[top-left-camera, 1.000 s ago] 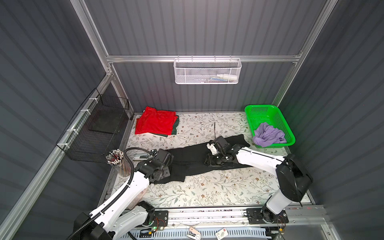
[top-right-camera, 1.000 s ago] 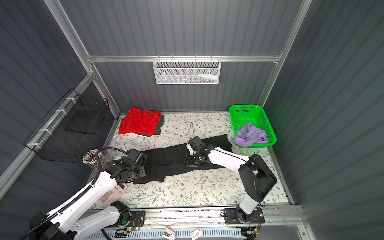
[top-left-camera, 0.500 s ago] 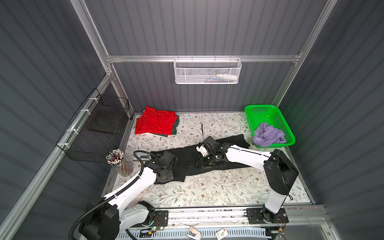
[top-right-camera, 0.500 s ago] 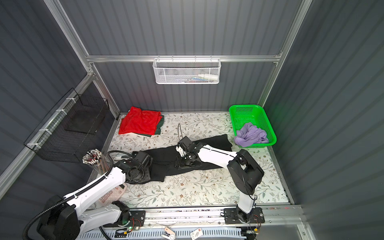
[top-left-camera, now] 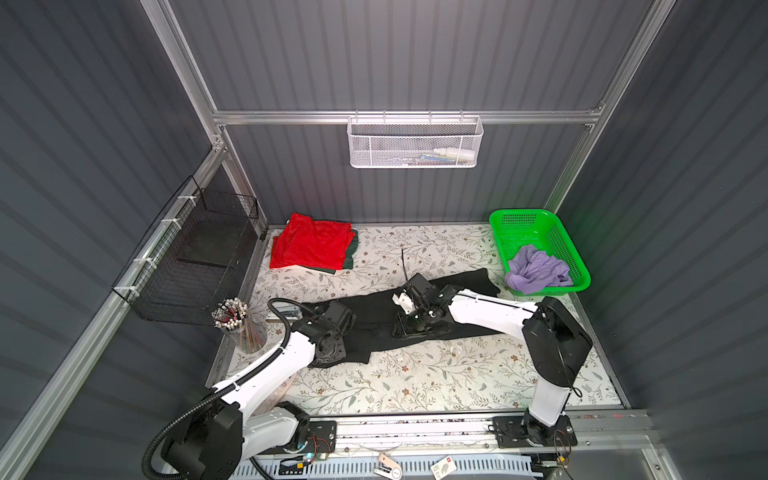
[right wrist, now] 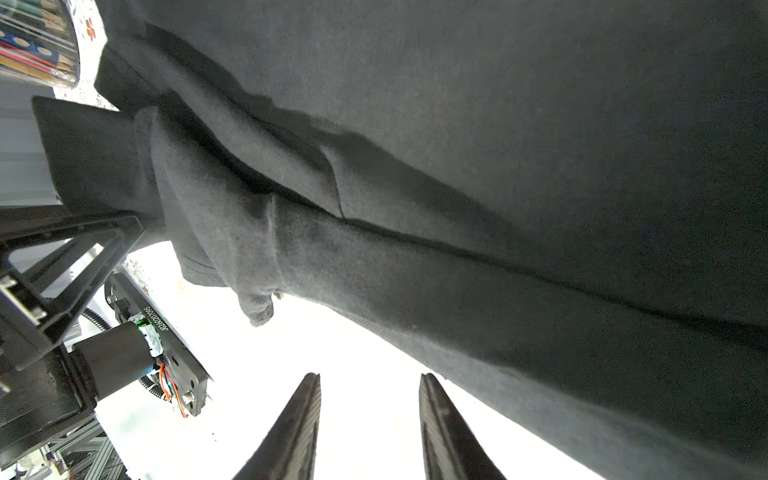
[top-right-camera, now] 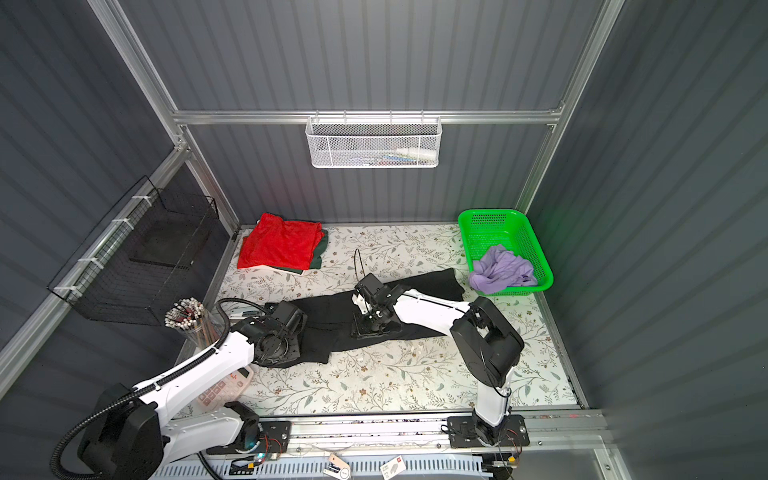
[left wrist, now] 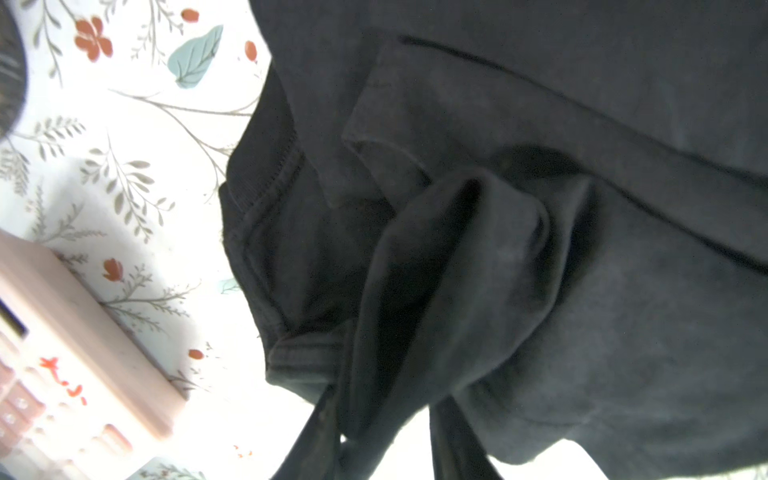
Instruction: Fold and stack the t-shirts
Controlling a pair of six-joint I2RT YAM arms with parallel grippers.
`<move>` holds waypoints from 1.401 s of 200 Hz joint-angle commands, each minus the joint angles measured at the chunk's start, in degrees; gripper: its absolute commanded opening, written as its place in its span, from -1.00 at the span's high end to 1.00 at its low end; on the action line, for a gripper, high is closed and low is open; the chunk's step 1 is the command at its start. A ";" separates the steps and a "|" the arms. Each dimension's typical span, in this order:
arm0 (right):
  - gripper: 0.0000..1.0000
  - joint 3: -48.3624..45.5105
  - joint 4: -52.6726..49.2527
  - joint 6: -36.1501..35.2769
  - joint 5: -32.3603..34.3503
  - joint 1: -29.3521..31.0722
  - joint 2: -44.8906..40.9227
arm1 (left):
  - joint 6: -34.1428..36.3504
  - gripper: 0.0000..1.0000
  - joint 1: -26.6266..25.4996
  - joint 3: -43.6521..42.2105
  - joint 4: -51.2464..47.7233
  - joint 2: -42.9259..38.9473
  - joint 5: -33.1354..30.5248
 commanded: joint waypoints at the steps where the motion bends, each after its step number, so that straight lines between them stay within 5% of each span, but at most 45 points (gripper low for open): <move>1: 0.18 0.81 -0.98 -0.45 0.93 -0.23 0.62 | -0.15 0.50 0.41 0.55 0.76 0.35 -0.36; 38: 0.20 0.71 -2.01 -0.35 4.79 -0.23 0.45 | 0.12 0.63 0.41 1.89 -0.28 0.44 -0.41; 90: 0.20 0.41 -1.90 -0.15 5.37 -0.23 0.56 | 0.14 0.38 0.37 3.06 -2.11 -0.81 0.90; 167: 0.21 0.28 -1.99 -0.05 5.25 -0.31 0.61 | 0.24 0.58 0.37 2.04 -0.84 -1.88 3.60; 280: 0.21 -0.04 -1.41 -0.06 4.40 -0.31 0.41 | -1.09 0.39 0.42 0.28 -4.10 -5.15 4.60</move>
